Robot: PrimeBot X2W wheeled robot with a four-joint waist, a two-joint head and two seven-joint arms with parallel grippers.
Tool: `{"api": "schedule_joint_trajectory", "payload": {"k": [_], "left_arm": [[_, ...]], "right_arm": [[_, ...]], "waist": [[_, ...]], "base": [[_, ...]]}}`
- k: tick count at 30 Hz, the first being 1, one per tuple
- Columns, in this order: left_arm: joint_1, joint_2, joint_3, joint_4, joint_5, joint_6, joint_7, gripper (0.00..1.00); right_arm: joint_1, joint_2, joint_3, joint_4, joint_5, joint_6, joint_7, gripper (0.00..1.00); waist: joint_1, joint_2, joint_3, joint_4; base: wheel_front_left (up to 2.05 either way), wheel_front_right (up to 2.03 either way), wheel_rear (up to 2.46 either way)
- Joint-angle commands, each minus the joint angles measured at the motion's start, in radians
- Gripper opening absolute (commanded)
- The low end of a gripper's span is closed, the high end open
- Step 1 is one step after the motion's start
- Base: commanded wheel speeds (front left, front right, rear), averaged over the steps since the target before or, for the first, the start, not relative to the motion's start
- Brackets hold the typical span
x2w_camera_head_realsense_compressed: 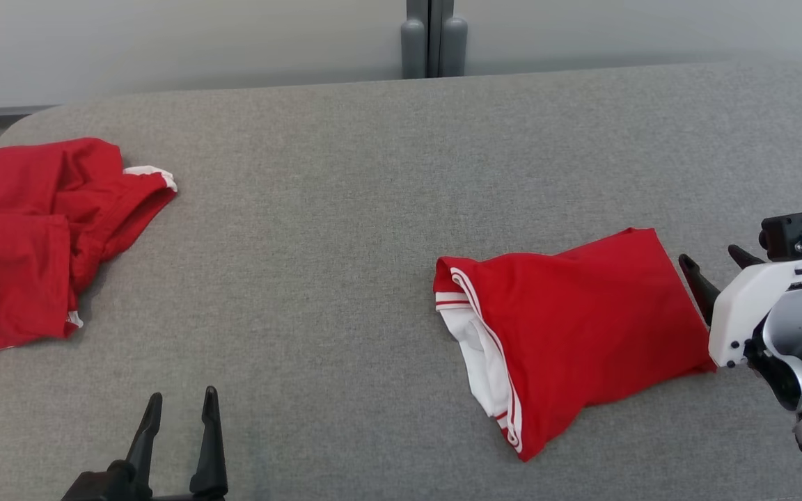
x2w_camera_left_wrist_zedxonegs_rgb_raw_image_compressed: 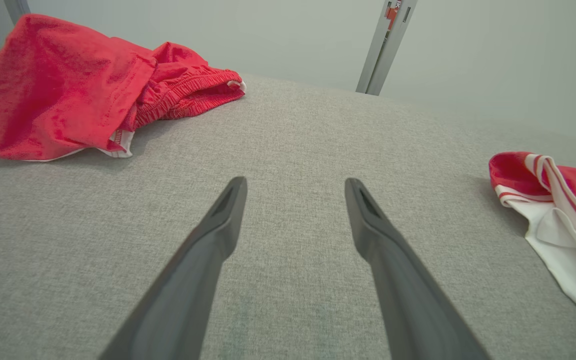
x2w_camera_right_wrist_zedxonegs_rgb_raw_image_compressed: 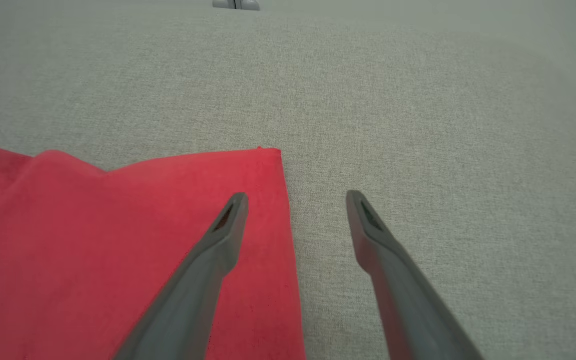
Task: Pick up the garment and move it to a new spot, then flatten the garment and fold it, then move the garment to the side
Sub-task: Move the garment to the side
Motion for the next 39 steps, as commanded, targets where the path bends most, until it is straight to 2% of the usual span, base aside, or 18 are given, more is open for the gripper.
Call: {"api": "schedule_joint_trajectory", "payload": {"k": [1,4,10,11,12,13,19,23,27,30,35,39], "left_arm": [[-0.024,0.002,-0.006,0.005,0.012,-0.004,0.000,1.00],[-0.044,0.002,-0.011,0.012,0.010,-0.004,0.000,1.00],[-0.060,0.002,-0.015,0.013,0.001,-0.004,0.000,1.00],[-0.062,0.002,-0.016,0.013,0.001,-0.004,0.000,1.00],[-0.064,0.002,-0.016,0.013,0.000,-0.004,0.000,1.00],[-0.067,0.002,-0.017,0.013,0.000,-0.004,0.000,1.00],[-0.091,0.003,-0.006,-0.003,0.008,-0.004,0.000,1.00],[-0.120,0.006,0.013,-0.036,0.021,-0.004,0.000,1.00],[-0.169,0.049,-0.007,-0.066,0.033,-0.004,0.000,1.00],[-0.212,0.088,-0.014,-0.093,0.037,-0.004,0.000,1.00],[-0.270,0.139,-0.028,-0.125,0.038,-0.004,0.000,1.00],[-0.285,0.151,-0.036,-0.138,0.036,-0.004,0.000,1.00]], "right_arm": [[-0.014,0.001,0.001,0.027,0.025,-0.002,0.038,1.00],[-0.034,-0.015,0.005,0.076,0.038,-0.002,0.098,1.00],[-0.056,0.012,0.017,0.172,0.056,-0.002,0.153,1.00],[-0.062,0.018,0.019,0.180,0.064,-0.002,0.149,0.88],[-0.068,0.030,0.006,0.193,0.082,-0.002,0.136,0.18],[-0.075,0.037,-0.001,0.199,0.091,-0.002,0.125,0.00],[-0.141,0.028,0.020,0.202,0.115,-0.002,0.043,0.00],[-0.239,0.021,-0.008,0.207,0.081,-0.002,-0.046,0.00],[-0.359,0.028,-0.098,0.257,0.027,-0.002,-0.130,0.00],[-0.444,0.006,-0.210,0.298,-0.038,-0.002,-0.192,0.00],[-0.549,-0.010,-0.430,0.375,-0.172,-0.002,-0.268,0.00],[-0.610,-0.015,-0.586,0.418,-0.281,-0.002,-0.310,0.00]], "waist": [[0.0000,0.0000,0.030,0.014],[0.0000,0.0000,0.047,0.031],[0.0000,0.0000,0.068,0.045],[0.0000,0.0000,0.070,0.046],[0.0000,0.0000,0.073,0.045],[0.0000,0.0000,0.076,0.044],[0.0000,0.0000,0.109,-0.011],[0.0000,0.0000,0.189,-0.090],[0.0000,0.0000,0.293,-0.170],[0.0000,0.0000,0.368,-0.203],[0.0000,0.0000,0.456,-0.208],[0.0000,0.0000,0.481,-0.181]], "base": [[0.00,0.00,0.00],[0.00,0.00,0.00],[0.00,0.00,0.00],[0.00,0.00,0.00],[0.00,0.00,0.00],[0.00,0.00,0.00],[0.00,0.00,0.00],[0.00,0.00,0.00],[0.00,0.00,0.00],[0.00,0.00,0.00],[0.00,0.00,0.00],[0.00,0.00,0.00]]}}
